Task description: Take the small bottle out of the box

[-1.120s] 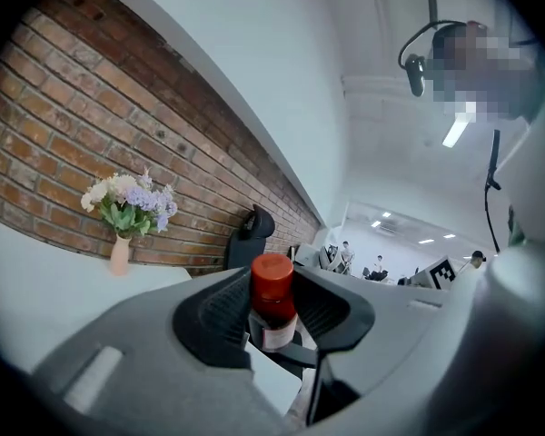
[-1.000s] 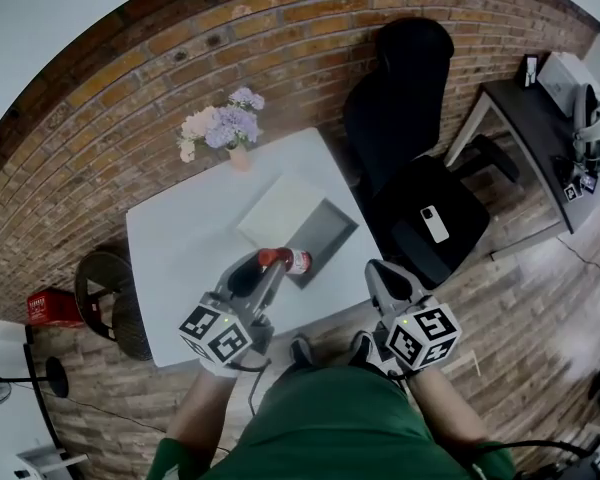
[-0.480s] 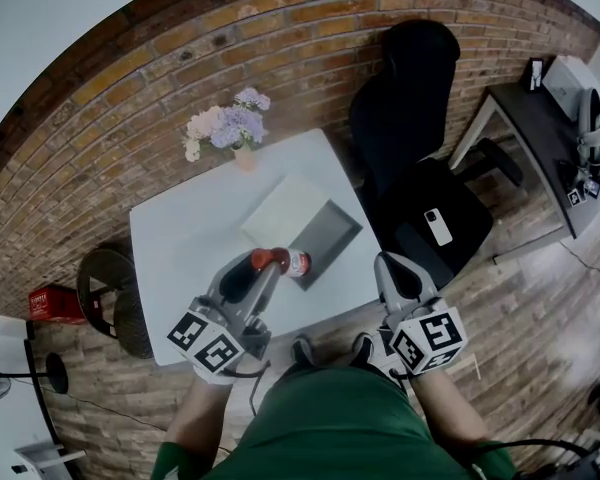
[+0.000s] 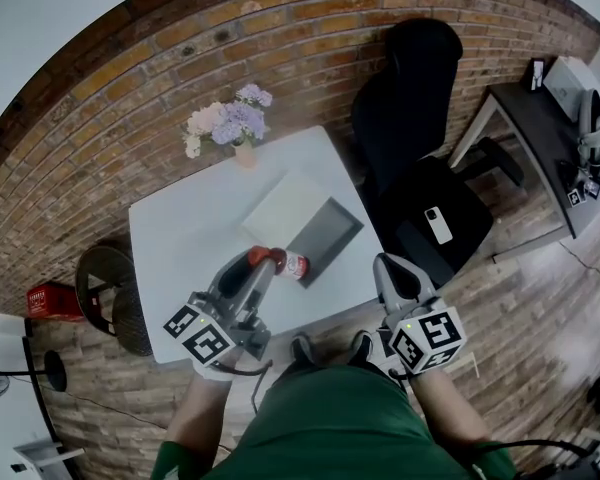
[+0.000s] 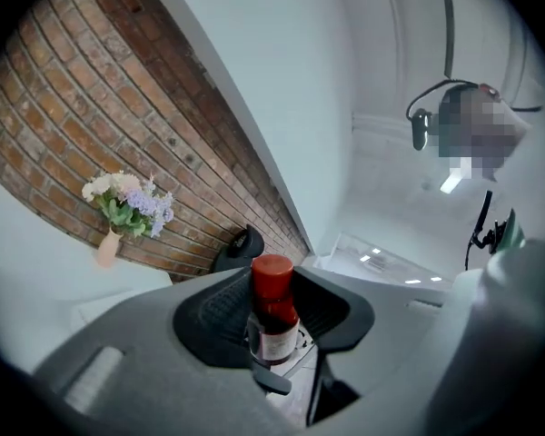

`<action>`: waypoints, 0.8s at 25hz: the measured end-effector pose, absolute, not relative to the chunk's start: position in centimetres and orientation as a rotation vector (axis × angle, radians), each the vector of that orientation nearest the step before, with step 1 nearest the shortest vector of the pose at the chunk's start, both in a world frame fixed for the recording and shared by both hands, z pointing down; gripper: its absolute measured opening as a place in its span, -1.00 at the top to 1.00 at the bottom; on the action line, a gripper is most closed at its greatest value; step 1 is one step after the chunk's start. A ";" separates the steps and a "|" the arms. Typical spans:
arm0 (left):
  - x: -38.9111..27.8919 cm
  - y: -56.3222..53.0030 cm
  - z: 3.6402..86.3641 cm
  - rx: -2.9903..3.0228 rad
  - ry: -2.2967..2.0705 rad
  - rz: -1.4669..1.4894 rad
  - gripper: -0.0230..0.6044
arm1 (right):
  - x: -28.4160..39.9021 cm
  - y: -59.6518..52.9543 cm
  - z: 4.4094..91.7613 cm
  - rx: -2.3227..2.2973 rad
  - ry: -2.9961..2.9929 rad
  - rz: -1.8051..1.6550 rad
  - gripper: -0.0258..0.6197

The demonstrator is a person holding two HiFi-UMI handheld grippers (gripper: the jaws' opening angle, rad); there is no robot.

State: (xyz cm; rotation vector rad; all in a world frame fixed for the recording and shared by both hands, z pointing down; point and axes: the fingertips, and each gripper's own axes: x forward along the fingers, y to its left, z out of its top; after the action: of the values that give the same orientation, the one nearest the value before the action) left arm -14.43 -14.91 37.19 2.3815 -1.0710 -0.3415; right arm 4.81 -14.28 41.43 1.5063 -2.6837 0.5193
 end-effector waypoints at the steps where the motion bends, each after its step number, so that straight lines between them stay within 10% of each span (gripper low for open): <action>1: -14.6 -15.1 37.5 2.359 -1.064 -0.354 0.46 | 4.8 -14.3 41.6 1.505 -2.681 0.532 0.91; 20: -15.0 -16.6 39.9 2.241 -1.016 -0.417 0.47 | 4.6 -14.8 42.8 1.494 -2.672 0.553 0.91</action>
State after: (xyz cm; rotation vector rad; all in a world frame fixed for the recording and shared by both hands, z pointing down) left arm -15.04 -16.58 39.89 2.2407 -1.0155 -0.4168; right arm 4.64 -14.84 42.84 1.4943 -2.6721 0.5534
